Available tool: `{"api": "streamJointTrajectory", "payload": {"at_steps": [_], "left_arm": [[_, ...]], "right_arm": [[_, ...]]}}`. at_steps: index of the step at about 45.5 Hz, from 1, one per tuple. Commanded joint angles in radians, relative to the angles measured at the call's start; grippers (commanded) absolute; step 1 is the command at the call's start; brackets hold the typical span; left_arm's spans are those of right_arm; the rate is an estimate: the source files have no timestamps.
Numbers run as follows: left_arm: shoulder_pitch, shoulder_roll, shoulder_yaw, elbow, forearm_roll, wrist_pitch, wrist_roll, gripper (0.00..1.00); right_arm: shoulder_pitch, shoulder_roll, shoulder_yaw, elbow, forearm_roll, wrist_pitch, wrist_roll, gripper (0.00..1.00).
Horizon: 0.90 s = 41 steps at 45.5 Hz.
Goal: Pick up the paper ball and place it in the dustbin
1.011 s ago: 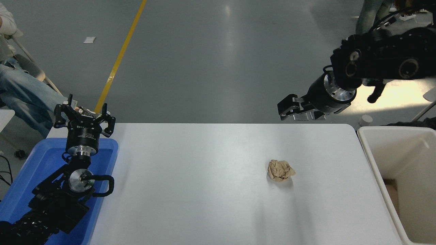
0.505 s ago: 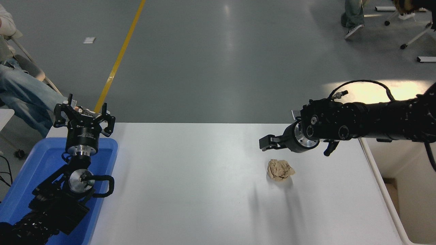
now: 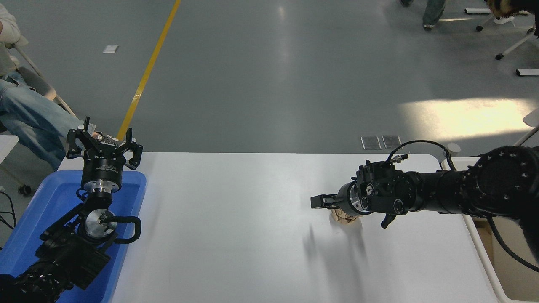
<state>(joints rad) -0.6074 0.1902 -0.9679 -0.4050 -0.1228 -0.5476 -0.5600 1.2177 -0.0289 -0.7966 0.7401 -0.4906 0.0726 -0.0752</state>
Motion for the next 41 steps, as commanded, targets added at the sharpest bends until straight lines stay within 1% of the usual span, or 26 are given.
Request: {"api": "streamJointTrajectory", "payload": {"at_steps": [1,12,15,18,20,24,25,26,30,31,32,35,36,37,41], "left_arm": [[0.0,0.0,0.0,0.0,0.0,0.0,0.0,0.99],[0.0,0.0,0.0,0.0,0.0,0.0,0.0,0.99],[0.0,0.0,0.0,0.0,0.0,0.0,-0.001,0.99],[0.0,0.0,0.0,0.0,0.0,0.0,0.0,0.99],[-0.002,0.0,0.0,0.0,0.0,0.0,0.0,0.99],[0.0,0.0,0.0,0.0,0.0,0.0,0.0,0.99],[0.0,0.0,0.0,0.0,0.0,0.0,0.0,0.99],[-0.002,0.0,0.0,0.0,0.0,0.0,0.0,0.99],[0.0,0.0,0.0,0.0,0.0,0.0,0.0,0.99],[0.0,0.0,0.0,0.0,0.0,0.0,0.0,0.99],[0.0,0.0,0.0,0.0,0.0,0.0,0.0,0.99],[0.0,0.0,0.0,0.0,0.0,0.0,0.0,0.99],[-0.002,0.0,0.0,0.0,0.0,0.0,0.0,0.99],[0.0,0.0,0.0,0.0,0.0,0.0,0.0,0.99],[0.0,0.0,0.0,0.0,0.002,0.0,0.0,0.99]], "right_arm": [[-0.079,0.004,-0.001,-0.104,-0.123,-0.042,0.0,1.0],[-0.107,0.007,-0.001,-0.105,-0.125,-0.042,-0.001,1.0],[-0.115,0.009,0.0,-0.107,-0.122,-0.042,-0.001,0.95],[-0.116,0.007,0.002,-0.107,-0.12,-0.042,-0.001,0.89],[-0.118,0.009,0.002,-0.107,-0.117,-0.042,-0.001,0.83],[-0.124,0.012,0.0,-0.11,-0.121,-0.042,-0.003,0.68],[-0.124,0.012,0.0,-0.108,-0.123,-0.042,-0.003,0.6],[-0.124,0.012,0.0,-0.11,-0.123,-0.042,-0.003,0.57],[-0.122,0.011,0.002,-0.108,-0.118,-0.042,-0.003,0.51],[-0.121,0.012,0.002,-0.108,-0.115,-0.042,-0.003,0.46],[-0.119,0.012,0.002,-0.107,-0.114,-0.042,-0.001,0.39],[-0.113,0.012,0.002,-0.102,-0.114,-0.034,-0.001,0.09],[-0.112,0.011,0.002,-0.099,-0.114,-0.031,-0.001,0.03],[-0.109,0.011,0.0,-0.097,-0.114,-0.03,-0.001,0.0],[-0.086,0.003,-0.015,-0.076,-0.114,-0.024,-0.001,0.0]]}}
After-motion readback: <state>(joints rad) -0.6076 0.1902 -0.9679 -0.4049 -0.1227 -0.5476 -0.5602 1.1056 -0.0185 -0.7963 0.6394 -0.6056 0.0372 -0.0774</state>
